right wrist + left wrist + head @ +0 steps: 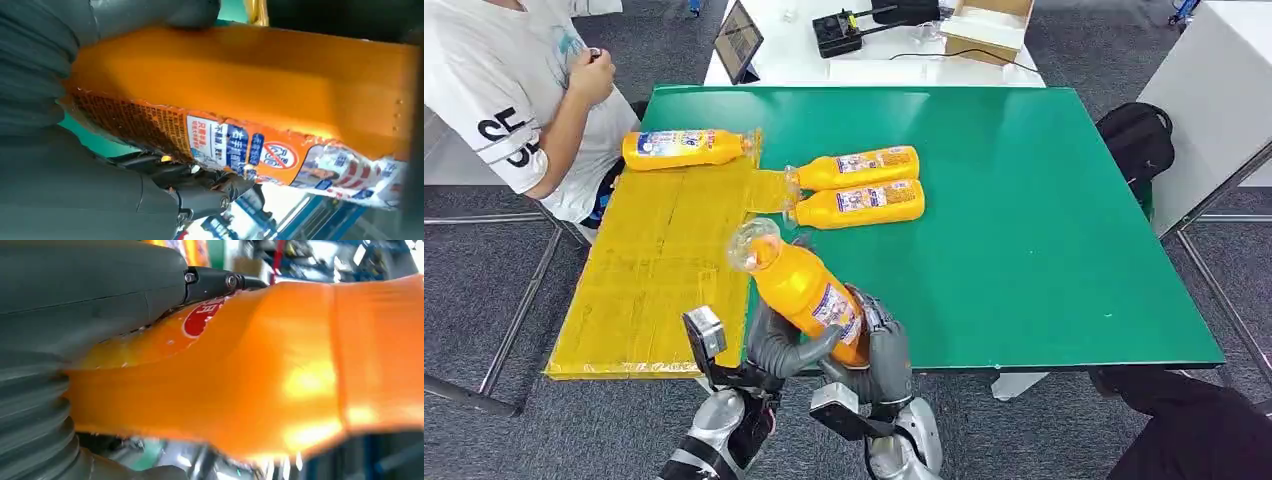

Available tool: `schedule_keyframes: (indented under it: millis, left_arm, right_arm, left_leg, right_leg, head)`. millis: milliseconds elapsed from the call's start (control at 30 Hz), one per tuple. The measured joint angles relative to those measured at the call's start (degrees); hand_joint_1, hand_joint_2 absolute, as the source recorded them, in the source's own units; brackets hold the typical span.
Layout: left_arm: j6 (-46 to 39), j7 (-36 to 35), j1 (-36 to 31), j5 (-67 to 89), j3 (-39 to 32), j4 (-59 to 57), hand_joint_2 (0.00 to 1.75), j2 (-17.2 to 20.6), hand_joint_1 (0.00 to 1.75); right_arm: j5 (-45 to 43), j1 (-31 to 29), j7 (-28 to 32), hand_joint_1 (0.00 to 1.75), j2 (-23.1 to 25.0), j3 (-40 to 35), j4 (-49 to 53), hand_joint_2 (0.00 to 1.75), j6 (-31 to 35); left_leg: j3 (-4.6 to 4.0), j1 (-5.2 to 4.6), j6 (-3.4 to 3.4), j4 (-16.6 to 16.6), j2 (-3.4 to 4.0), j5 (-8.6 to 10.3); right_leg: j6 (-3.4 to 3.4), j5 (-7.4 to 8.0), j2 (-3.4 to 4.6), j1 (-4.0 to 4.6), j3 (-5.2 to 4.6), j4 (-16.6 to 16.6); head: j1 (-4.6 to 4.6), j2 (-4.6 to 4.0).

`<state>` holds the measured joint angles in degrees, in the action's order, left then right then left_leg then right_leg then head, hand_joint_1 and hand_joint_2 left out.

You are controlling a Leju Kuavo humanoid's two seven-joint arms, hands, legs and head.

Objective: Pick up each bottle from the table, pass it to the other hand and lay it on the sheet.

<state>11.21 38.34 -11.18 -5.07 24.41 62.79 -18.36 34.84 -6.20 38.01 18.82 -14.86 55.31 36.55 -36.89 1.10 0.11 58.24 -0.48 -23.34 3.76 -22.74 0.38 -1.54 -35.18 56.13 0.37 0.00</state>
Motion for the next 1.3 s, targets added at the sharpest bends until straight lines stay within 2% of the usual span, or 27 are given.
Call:
schedule_keyframes:
  millis: [133,400,433,467,500,533,1033,1067,1267,1300]
  left_arm:
    - [-3.0,-0.4,-0.3,-0.5,0.2,-2.6,1.75,0.0,0.00]
    - [-7.0,0.5,-0.4,0.2,-0.5,-5.1,1.75,0.0,0.00]
    - [-7.1,0.6,-0.4,0.3,-0.6,-5.2,1.75,0.0,0.07]
    - [-7.1,0.6,-0.4,0.3,-0.7,-5.4,1.75,0.0,1.01]
    - [-7.1,0.7,-0.4,0.7,-0.9,-5.4,1.75,0.0,1.66]
    - [-7.3,0.7,-0.4,0.8,-1.0,-5.4,1.75,0.0,1.75]
    - [-7.3,1.5,1.1,-1.6,-3.0,-3.5,1.75,0.0,1.75]
    - [-7.1,1.5,1.1,-1.6,-3.1,-3.4,1.75,0.0,1.75]
    - [-6.9,1.9,1.2,-0.6,-3.2,-2.7,1.75,0.0,1.75]
    - [-7.0,1.9,1.2,-0.2,-3.2,-2.5,1.75,0.0,1.75]
  right_arm:
    - [-2.4,-1.7,0.0,1.75,0.1,-3.5,-5.7,1.75,2.3]
    - [-7.7,-5.0,0.0,1.75,0.1,-8.6,-13.4,1.75,2.2]
    - [-7.8,-5.3,0.0,1.75,0.1,-8.9,-13.9,1.75,2.2]
    - [-7.9,-5.6,0.0,1.75,0.1,-9.0,-14.3,1.75,2.2]
    - [-8.0,-5.8,0.0,1.75,0.1,-9.2,-14.8,1.75,2.2]
    - [-8.2,-6.0,0.0,1.75,0.1,-9.4,-15.2,1.75,2.2]
    - [-10.4,-8.9,0.0,1.75,0.1,-13.1,-19.3,1.75,2.1]
    - [-10.4,-8.9,0.0,0.03,0.1,-13.2,-19.3,1.75,2.1]
    - [-10.1,-9.0,0.0,0.00,0.1,-13.6,-19.5,1.75,2.2]
    - [-10.1,-8.9,0.0,0.00,0.2,-13.7,-19.5,0.00,2.2]
  left_leg:
    - [-0.01,0.00,0.00,0.0,0.01,0.00]
    - [-0.02,0.00,0.00,0.0,0.02,0.00]
    - [-0.02,0.00,0.00,0.0,0.02,0.00]
    - [-0.02,0.00,0.00,0.0,0.02,0.00]
    - [-0.02,0.00,0.00,0.0,0.02,0.00]
    - [-0.02,0.00,0.00,0.0,0.02,0.00]
    - [-0.02,0.00,0.00,0.0,0.05,0.00]
    - [-0.01,0.00,0.00,0.0,0.05,0.00]
    - [-0.02,0.00,0.00,0.0,0.05,0.00]
    - [-0.02,0.00,0.00,0.0,0.05,0.00]
  right_leg:
    - [0.00,0.01,0.01,0.00,-0.01,0.0]
    - [0.00,0.00,0.01,0.00,-0.04,0.0]
    - [0.00,0.00,0.00,0.00,-0.04,0.0]
    - [0.00,0.00,0.01,0.00,-0.04,0.0]
    - [0.00,0.00,0.01,0.00,-0.04,0.0]
    - [0.00,0.00,0.01,0.00,-0.04,0.0]
    - [0.00,0.00,0.01,0.00,-0.06,0.0]
    - [0.00,0.00,0.01,0.00,-0.06,0.0]
    - [0.00,0.00,0.01,0.00,-0.06,0.0]
    - [0.00,0.00,0.01,0.00,-0.06,0.0]
  head:
    - [0.04,0.00]
    - [0.02,0.00]
    - [0.02,0.00]
    - [0.00,0.00]
    - [0.00,0.00]
    - [0.00,0.00]
    - [0.00,0.00]
    - [0.00,0.00]
    - [0.00,0.00]
    - [0.02,0.00]
